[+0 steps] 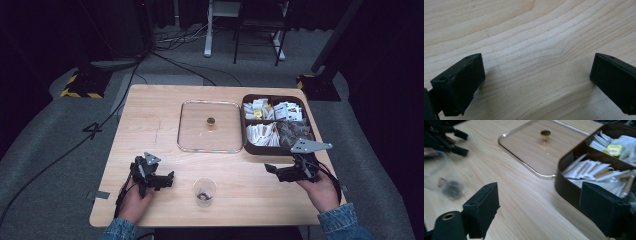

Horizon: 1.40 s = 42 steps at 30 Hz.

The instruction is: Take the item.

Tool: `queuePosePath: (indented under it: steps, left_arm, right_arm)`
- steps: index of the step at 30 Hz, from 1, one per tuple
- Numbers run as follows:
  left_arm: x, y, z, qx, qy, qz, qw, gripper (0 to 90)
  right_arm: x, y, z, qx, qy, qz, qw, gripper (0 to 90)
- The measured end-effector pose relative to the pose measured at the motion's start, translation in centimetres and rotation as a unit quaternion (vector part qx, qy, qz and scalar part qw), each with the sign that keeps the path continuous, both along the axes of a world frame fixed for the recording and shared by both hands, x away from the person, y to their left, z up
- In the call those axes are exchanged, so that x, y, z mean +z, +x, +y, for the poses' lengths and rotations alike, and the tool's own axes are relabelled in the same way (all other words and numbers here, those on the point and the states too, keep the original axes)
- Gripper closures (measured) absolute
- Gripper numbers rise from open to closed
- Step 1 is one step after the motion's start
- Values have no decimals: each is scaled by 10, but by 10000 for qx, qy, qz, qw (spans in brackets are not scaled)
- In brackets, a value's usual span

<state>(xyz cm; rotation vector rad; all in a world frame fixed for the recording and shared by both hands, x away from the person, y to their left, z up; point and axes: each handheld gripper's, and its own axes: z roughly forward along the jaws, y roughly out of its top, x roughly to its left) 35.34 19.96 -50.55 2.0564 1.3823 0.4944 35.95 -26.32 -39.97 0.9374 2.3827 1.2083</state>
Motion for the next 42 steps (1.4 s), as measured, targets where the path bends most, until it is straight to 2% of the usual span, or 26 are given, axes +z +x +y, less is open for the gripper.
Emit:
queuePosePath:
  steps: [8, 13, 20, 24, 30, 36, 37, 39, 42]
  left_arm:
    - [0, 0, 0, -2, -2, 0, 10000, 1]
    - [0, 0, 0, -1, -2, 0, 10000, 1]
    - [0, 0, 0, -1, -1, -1, 10000, 1]
    - [0, 0, 0, -7, 5, 2, 10000, 1]
    - [0, 0, 0, -9, 12, -2, 10000, 1]
    - [0, 0, 0, -6, 4, 2, 10000, 1]
    - [0, 0, 0, -6, 4, 2, 10000, 1]
    - [0, 0, 0, -7, 5, 2, 10000, 1]
    - [0, 0, 0, -1, -1, 0, 10000, 1]
  right_arm:
    - [-19, 3, -17, -318, -210, 67, 9993, 162]
    - [-38, 6, -29, -544, -318, 215, 9978, 162]
    - [-59, 9, -42, -760, -343, 412, 9957, 162]
    - [-75, 9, -55, -979, -368, 566, 9929, 162]
    - [-89, 8, -64, -1064, -290, 685, 9915, 161]
    - [-97, 7, -64, -1023, -365, 726, 9914, 153]
    - [-100, 6, -63, -998, -521, 532, 9922, 152]
    - [-101, 6, -61, -974, -582, 441, 9926, 135]
    - [-105, 6, -60, -974, -492, 367, 9934, 84]
